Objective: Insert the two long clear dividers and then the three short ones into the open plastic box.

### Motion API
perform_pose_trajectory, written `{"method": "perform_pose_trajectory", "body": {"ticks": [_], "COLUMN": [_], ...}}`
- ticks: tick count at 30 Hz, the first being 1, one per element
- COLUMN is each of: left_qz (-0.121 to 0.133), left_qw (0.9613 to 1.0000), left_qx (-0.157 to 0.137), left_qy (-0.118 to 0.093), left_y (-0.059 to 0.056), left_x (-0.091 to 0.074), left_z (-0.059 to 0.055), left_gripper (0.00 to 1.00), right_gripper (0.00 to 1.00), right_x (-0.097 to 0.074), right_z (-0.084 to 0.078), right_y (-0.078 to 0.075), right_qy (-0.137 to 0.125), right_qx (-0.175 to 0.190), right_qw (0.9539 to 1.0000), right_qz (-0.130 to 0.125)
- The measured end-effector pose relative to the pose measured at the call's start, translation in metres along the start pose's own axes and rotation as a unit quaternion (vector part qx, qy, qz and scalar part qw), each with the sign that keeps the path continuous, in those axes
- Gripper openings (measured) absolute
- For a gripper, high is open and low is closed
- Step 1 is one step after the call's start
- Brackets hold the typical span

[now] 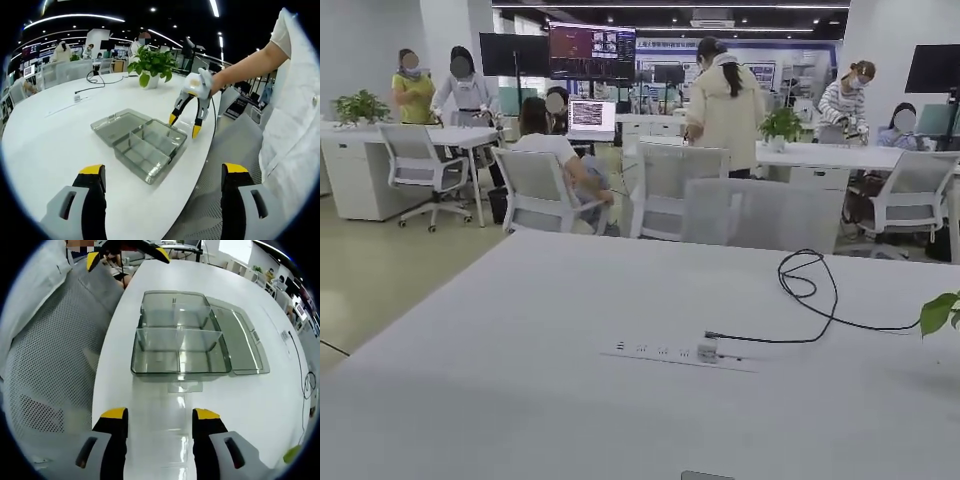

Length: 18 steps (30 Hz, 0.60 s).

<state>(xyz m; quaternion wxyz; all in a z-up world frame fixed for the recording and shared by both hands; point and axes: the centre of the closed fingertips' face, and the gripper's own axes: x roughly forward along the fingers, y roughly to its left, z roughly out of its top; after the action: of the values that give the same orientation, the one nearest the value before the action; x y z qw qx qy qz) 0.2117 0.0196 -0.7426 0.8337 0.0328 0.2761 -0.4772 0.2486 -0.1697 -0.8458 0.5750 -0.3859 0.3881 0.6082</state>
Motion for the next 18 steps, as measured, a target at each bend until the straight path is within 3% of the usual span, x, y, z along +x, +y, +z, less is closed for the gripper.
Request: {"method": "perform_pose_trajectory", "body": {"ticks": [2, 9, 10, 18], "left_qz": [0.0, 0.0, -0.001, -0.003], "left_qw": [1.0, 1.0, 1.0, 1.0], "left_qx": [0.0, -0.002, -0.002, -0.002], "left_qy": [-0.001, -0.003, -0.004, -0.004], "left_y": [0.0003, 0.001, 0.0009, 0.0007], "left_x": [0.0004, 0.0018, 0.0019, 0.0031], "left_z": [0.0009, 0.002, 0.0023, 0.0014], "left_gripper": [0.98, 0.97, 0.97, 0.97], "right_gripper": [0.51, 0.44, 0.44, 0.39], "right_x": [0.003, 0.008, 0.0074, 0.0065], "right_z": [-0.0048, -0.0094, -0.0096, -0.0097], "right_y": [-0.0013, -0.0023, -0.0021, -0.0054], "right_qy": [0.017, 0.039, 0.039, 0.036], "right_qx": [-0.015, -0.061, -0.046, -0.039], "right_qw": [0.9997, 0.9973, 0.9982, 0.9985], "right_qz": [0.0, -0.004, -0.003, -0.008]}}
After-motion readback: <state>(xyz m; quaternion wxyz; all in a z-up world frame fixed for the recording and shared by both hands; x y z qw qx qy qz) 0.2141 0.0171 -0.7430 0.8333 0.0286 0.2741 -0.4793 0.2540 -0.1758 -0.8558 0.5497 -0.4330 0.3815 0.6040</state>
